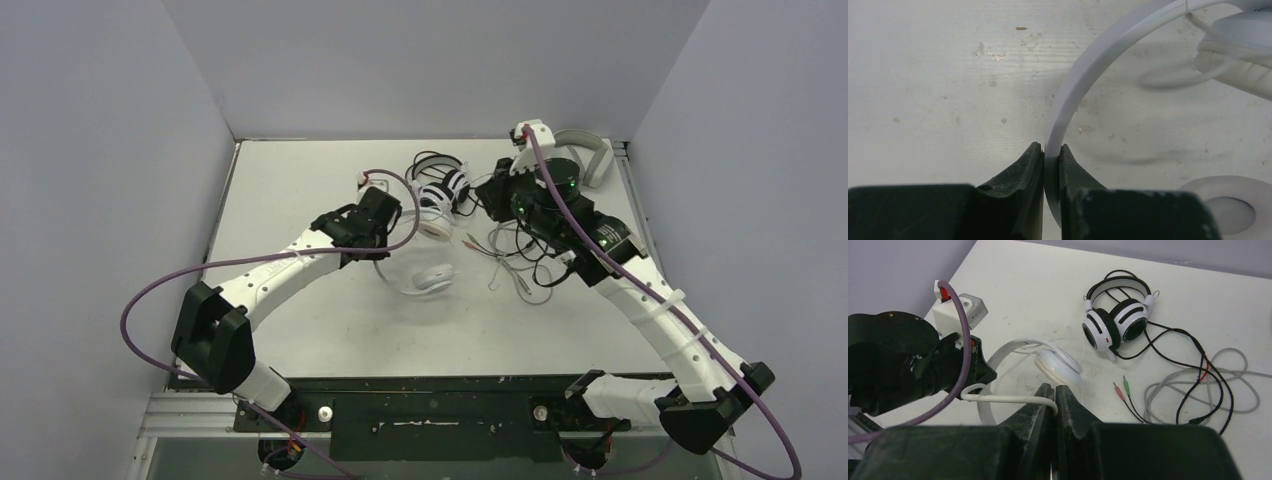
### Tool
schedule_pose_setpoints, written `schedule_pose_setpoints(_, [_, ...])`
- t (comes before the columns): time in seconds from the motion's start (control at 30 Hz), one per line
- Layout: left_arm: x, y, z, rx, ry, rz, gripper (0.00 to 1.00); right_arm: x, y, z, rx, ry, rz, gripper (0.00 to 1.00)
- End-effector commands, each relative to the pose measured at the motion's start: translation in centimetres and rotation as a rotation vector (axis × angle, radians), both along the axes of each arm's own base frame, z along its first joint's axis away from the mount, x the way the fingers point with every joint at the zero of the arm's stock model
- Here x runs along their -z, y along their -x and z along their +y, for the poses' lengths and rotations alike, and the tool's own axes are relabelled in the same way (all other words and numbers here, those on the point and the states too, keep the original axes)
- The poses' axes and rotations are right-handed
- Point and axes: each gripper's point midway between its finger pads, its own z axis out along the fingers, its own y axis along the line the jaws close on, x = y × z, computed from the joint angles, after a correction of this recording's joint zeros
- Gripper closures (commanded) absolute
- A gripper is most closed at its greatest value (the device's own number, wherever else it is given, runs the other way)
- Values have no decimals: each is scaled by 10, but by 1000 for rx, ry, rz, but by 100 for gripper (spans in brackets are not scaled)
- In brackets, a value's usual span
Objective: Wrap the headphones
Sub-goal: Wrap the headphones cable around the headphones.
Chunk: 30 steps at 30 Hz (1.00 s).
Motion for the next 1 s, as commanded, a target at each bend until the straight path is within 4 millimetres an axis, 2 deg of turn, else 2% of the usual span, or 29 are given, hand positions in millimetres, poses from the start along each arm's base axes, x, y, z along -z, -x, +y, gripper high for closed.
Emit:
schedule_pose_setpoints(0.0, [-30,-23,6,-130,193,-98,100,-17,18,-29,30,16,-26,100])
schedule_pose_setpoints(0.1, [-36,-29,28,-204,225,-121,100,-9,25,-47,77,48,-20,100])
schedule_pose_setpoints(0.2, [-48,-30,41,-212,222,-169,100,-2,30,-54,81,63,-22,100])
schedule_pose_setpoints(0.37, [-66,-24,22,-105,272,-205,100,19,32,-29,-52,77,35,100])
schedule_pose_setpoints(0.43, [-66,-22,27,-130,252,-200,100,22,29,-23,-70,69,41,100])
schedule_pose_setpoints(0.47, [-64,-22,35,-159,236,-191,100,21,27,-26,-40,61,38,100])
schedule_pose_setpoints(0.53, [-66,-23,48,-195,220,-197,100,23,18,-44,80,62,23,100])
schedule_pose_setpoints(0.6, [-72,-23,60,-211,202,-219,100,30,9,-75,261,70,14,100])
schedule_pose_setpoints(0.73, [-95,-14,75,-174,169,-271,100,60,3,-147,643,90,59,100])
schedule_pose_setpoints(0.8, [-112,-9,76,-141,168,-281,100,80,3,-169,746,95,110,100])
schedule_pose_setpoints(0.87, [-131,-4,76,-108,169,-287,100,97,3,-181,786,91,158,100])
schedule_pose_setpoints(0.97, [-160,3,77,-78,179,-285,100,117,0,-167,709,64,191,99])
